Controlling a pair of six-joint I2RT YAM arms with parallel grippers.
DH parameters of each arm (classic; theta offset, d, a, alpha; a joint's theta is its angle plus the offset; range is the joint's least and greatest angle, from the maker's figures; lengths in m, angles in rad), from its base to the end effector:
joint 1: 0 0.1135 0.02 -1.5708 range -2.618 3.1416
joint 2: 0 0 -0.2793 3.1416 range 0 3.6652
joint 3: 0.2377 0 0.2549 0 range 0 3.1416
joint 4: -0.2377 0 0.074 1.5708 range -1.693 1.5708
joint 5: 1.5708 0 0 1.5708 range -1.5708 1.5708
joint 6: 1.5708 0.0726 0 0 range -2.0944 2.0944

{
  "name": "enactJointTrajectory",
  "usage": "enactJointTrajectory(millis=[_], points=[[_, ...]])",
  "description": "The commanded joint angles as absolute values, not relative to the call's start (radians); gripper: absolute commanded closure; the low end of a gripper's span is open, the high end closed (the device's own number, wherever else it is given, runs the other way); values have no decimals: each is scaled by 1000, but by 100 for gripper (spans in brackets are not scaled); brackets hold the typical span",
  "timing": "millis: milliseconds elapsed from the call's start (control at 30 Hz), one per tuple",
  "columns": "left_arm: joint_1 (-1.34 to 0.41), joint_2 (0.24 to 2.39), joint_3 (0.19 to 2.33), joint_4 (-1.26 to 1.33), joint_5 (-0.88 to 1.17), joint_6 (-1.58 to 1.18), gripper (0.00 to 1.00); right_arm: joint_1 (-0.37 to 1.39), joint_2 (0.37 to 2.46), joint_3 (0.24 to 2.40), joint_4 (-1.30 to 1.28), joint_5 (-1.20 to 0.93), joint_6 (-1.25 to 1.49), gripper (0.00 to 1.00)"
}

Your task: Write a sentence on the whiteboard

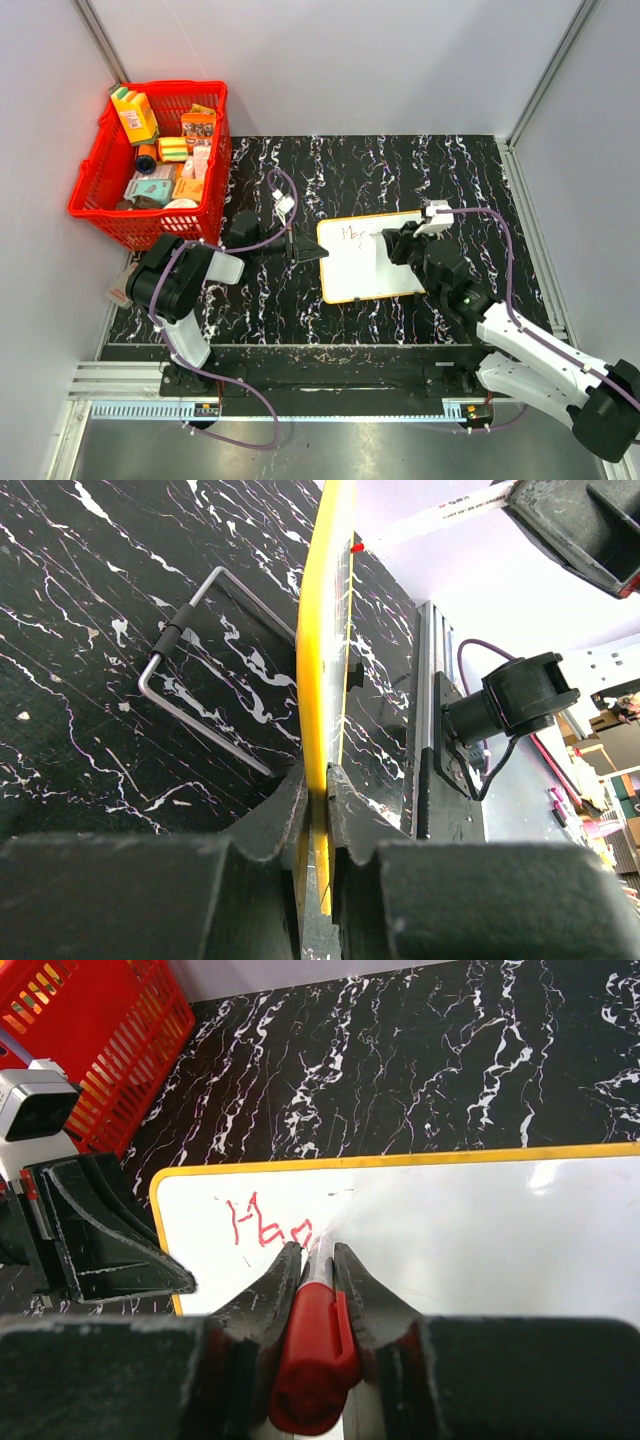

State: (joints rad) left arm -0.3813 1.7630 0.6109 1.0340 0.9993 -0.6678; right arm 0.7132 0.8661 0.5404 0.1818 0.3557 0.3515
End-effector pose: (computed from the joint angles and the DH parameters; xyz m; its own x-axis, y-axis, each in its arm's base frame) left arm 0.2941 -0.1837 0.1724 -0.6906 -0.0840 -0.7183 0.6990 0.1773 -0.6928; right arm 0.1932 0.1337 0.2835 -0.2232 0.2337 -0.9463 -0.2937 0.9096 0.2939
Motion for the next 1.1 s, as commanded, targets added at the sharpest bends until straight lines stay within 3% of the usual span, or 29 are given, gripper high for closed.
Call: enactJointTrajectory(millis=[0,1067], points=[[-387,1759,609,1121,1019,-635,100,704,885,594,241,385,339,100],[-387,1763,611,1126,1023,-638,100,698,893,551,213,334,364,100]])
